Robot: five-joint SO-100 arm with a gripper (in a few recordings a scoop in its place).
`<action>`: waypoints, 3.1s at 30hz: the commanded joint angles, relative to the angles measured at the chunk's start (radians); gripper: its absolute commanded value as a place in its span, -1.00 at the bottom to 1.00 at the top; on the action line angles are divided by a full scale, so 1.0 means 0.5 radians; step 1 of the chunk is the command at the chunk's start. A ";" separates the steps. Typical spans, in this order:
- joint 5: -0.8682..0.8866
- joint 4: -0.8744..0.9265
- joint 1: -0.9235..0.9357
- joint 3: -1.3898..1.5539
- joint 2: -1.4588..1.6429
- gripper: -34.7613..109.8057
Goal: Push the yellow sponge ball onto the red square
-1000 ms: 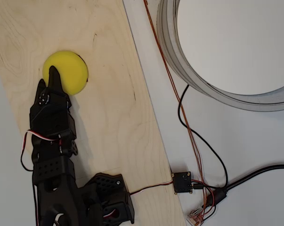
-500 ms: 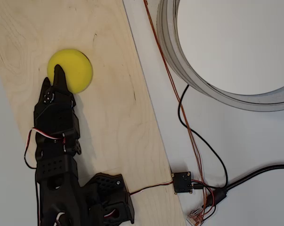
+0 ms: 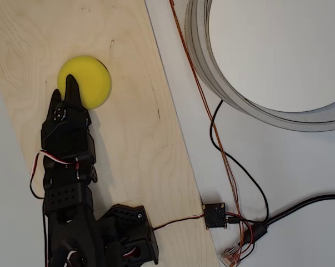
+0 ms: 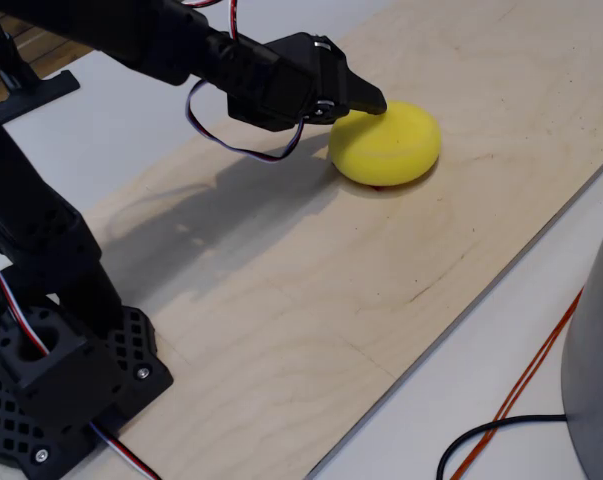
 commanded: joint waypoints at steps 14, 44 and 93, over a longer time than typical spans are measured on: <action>-0.012 0.003 0.021 -0.015 0.101 -0.26; -0.077 -0.018 0.107 0.138 0.574 -0.26; -1.908 -0.077 -0.104 -0.368 1.249 -0.16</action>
